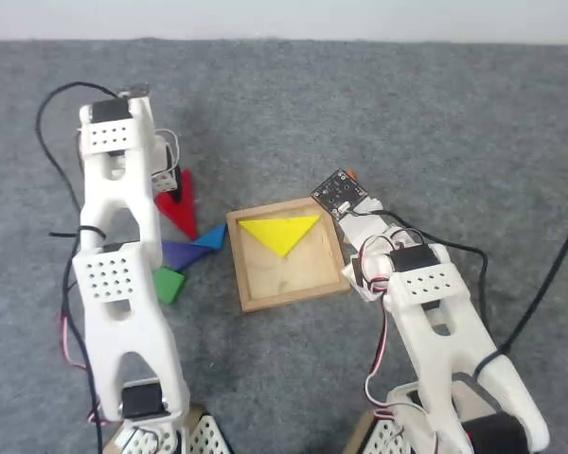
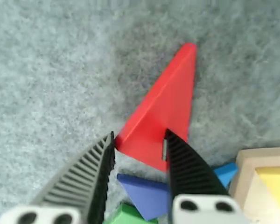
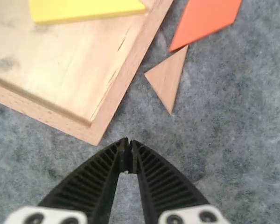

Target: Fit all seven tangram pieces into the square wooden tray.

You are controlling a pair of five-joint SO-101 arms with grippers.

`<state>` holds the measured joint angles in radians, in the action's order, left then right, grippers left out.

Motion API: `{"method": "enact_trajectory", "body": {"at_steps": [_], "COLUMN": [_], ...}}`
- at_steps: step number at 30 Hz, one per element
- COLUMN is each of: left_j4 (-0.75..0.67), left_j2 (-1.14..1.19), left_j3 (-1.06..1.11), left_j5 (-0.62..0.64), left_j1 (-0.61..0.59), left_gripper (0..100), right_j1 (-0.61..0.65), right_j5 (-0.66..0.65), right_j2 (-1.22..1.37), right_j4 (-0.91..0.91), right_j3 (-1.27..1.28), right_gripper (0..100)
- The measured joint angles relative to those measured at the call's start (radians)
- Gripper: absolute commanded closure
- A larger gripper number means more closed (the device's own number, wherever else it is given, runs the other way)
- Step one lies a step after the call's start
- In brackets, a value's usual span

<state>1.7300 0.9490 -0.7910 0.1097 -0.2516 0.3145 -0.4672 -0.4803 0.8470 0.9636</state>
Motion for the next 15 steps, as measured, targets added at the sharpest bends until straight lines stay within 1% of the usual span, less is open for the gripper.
{"method": "enact_trajectory", "body": {"at_steps": [3, 10, 15], "left_j4": [-0.003, -0.003, -0.003], "left_j2": [-0.028, -0.063, -0.074], "left_j3": [0.015, 0.066, 0.066], "left_j5": [0.008, 0.009, 0.051], "left_j1": [0.032, 0.161, 0.204], "left_gripper": [88, 89, 90], "right_j1": [0.0, 0.0, 0.0], "right_j5": [0.0, 0.0, 0.0], "right_j2": [0.0, 0.0, 0.0], "right_j4": [0.0, 0.0, 0.0], "right_j3": [0.0, 0.0, 0.0], "right_gripper": [98.8, 98.8, 98.8]}}
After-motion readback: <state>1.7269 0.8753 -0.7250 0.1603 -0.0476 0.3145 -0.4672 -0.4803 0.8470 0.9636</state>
